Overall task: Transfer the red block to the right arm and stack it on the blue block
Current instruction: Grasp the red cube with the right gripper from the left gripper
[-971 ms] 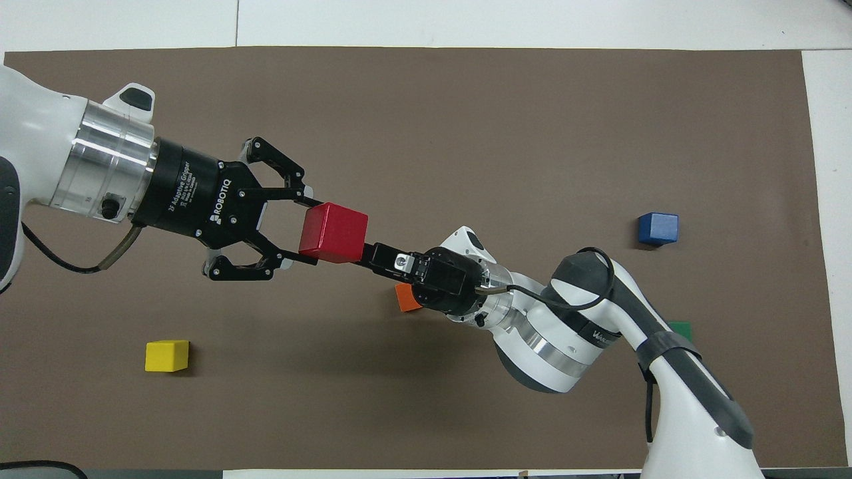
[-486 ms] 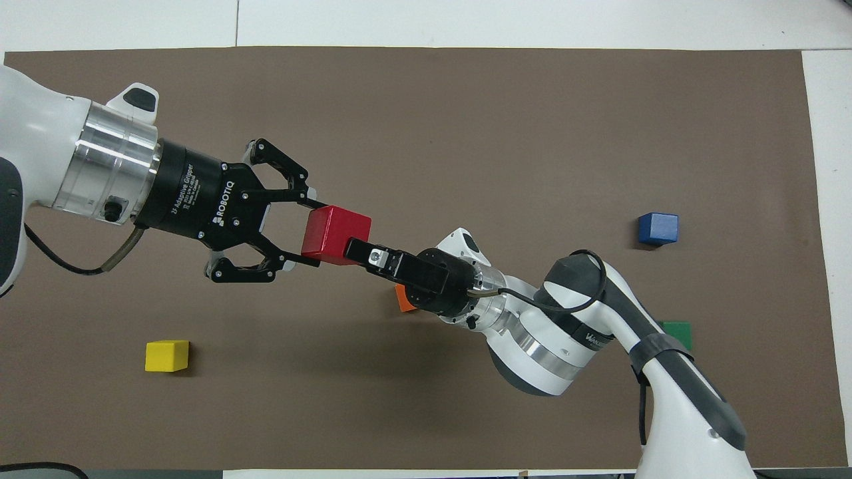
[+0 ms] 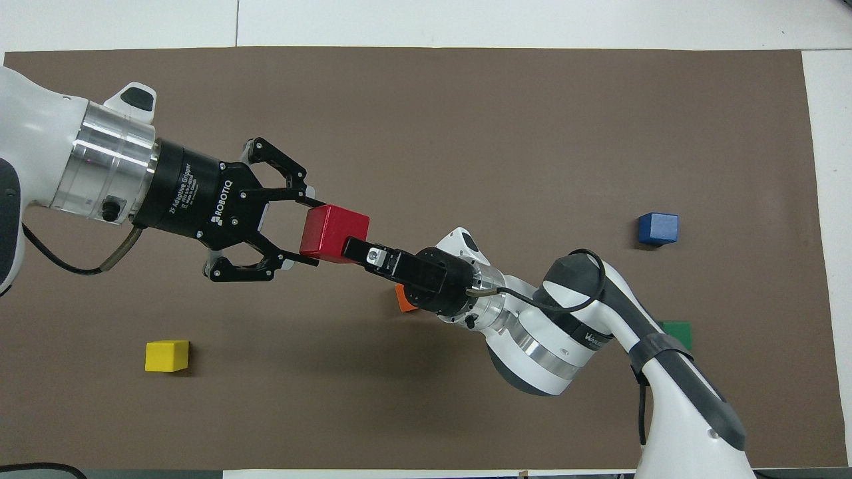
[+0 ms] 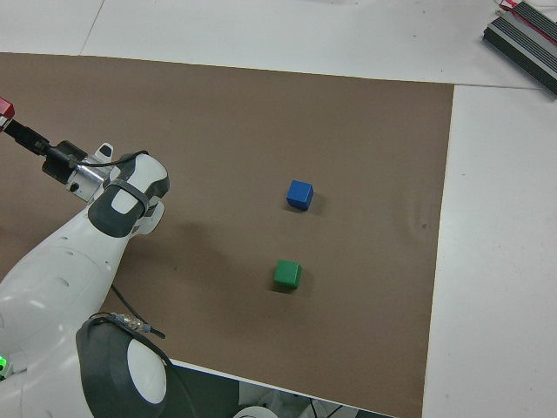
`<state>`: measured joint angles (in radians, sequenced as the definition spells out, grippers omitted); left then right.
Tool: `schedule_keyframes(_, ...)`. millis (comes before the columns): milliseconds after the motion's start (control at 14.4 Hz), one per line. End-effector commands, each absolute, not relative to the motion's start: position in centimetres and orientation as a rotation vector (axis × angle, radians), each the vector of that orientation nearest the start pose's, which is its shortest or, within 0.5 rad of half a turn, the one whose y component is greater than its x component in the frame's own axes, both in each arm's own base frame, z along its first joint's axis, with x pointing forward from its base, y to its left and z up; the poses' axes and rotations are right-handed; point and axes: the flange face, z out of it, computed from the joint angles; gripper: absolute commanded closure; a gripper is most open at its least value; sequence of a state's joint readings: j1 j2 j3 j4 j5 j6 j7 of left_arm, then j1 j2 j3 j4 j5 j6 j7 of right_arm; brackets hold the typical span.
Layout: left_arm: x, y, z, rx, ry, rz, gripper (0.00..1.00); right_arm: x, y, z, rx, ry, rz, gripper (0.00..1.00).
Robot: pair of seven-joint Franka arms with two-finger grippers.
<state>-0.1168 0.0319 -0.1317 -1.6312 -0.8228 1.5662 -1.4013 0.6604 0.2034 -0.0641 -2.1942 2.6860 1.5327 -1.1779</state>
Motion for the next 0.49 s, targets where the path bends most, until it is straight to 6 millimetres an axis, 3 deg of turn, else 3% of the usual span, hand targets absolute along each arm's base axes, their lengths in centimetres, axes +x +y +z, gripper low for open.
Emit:
schedule_keyframes(0, 51.65, -22.31, 61.27, -2.794, -1.952, 1.218, 0.00, 47.21, 38.57, 41.07, -0.793, 0.278, -0.446, 1.00)
schedule_keyframes(416, 51.70, -22.30, 61.34, -2.799, -1.954, 1.212, 0.00, 47.48, 38.26, 40.46, -0.805, 0.275, -0.449, 1.00)
